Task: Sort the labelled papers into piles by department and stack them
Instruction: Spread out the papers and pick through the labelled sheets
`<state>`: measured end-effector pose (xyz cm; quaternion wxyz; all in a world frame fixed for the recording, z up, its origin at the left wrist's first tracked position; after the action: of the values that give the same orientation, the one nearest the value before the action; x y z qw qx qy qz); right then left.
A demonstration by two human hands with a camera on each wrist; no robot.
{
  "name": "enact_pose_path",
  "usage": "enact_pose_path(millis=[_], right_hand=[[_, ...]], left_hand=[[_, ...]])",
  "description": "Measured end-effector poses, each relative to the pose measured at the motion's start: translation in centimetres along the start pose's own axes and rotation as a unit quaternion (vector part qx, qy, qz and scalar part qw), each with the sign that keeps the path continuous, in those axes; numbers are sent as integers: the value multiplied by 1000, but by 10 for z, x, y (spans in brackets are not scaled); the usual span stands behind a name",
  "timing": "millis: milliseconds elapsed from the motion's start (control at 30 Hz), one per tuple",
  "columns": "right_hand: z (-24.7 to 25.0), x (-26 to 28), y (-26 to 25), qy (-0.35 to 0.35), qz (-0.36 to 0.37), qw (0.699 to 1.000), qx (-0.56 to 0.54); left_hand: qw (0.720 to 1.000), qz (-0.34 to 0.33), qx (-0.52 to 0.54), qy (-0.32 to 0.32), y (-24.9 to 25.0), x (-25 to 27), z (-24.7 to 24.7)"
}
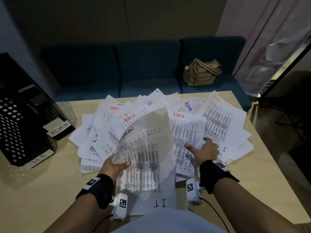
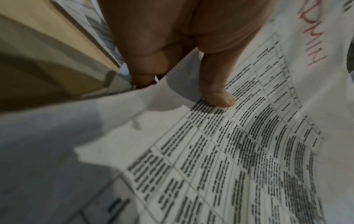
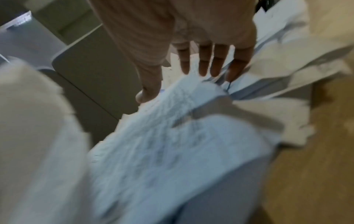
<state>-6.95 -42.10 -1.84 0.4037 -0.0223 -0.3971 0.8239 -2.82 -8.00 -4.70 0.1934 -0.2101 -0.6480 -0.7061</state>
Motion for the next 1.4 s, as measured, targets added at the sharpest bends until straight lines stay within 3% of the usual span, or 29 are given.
enact_pose_path(millis=[33, 133, 300, 400, 667, 800, 867, 933, 1000, 1100, 1233, 1267, 1400], right_hand=[[1, -5, 5, -8, -15, 1000, 15], [-5, -8, 13, -77, -46, 992, -86], [6, -12, 26, 8, -21, 992, -128], [17, -17, 34, 21, 4, 989, -145], [6, 10, 12, -173, 102, 933, -297], [-5, 36, -9, -282, 130, 923, -230], [-9, 44, -24, -334, 154, 911, -185], [-17, 42, -37, -357, 125, 904, -199], [-28, 30, -49, -292, 132, 930, -180], [-43, 10, -63, -163, 198, 966, -16], [-72, -7, -62, -147, 194, 936, 255], [-76, -9, -60, -151, 184, 936, 258], [-71, -14, -56, -104, 174, 975, 95]], left_hand=[[1000, -1, -3, -3, -3, 1, 3], [1000, -11, -6, -24, -4, 3, 5], [997, -42, -42, -40, 12, 17, -7], [994, -60, -60, -74, 16, 22, -16], [992, -65, 40, -100, 35, 22, -38], [992, -68, 40, -103, 46, 25, -39], [994, -74, 43, -75, 45, 23, -27], [994, -71, 65, -44, 36, 19, -8], [994, -65, 90, -19, 24, 15, 14], [993, -71, 85, 29, 12, 19, 42], [995, -46, 88, 34, -5, 27, 65], [995, -34, 84, 45, -7, 29, 67], [997, -11, 45, 64, -16, 34, 70]])
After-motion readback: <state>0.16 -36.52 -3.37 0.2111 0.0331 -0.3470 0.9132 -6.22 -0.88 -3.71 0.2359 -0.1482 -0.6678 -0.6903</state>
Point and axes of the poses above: each hand's wrist, its own x-axis away from the middle knuckle, its own z-axis out of the back of the hand, y = z × x, the point moved 4 cm from there along -x, towards the middle knuckle, and after that the axes turned 2 degrees about -x, right-handed, at the moved point
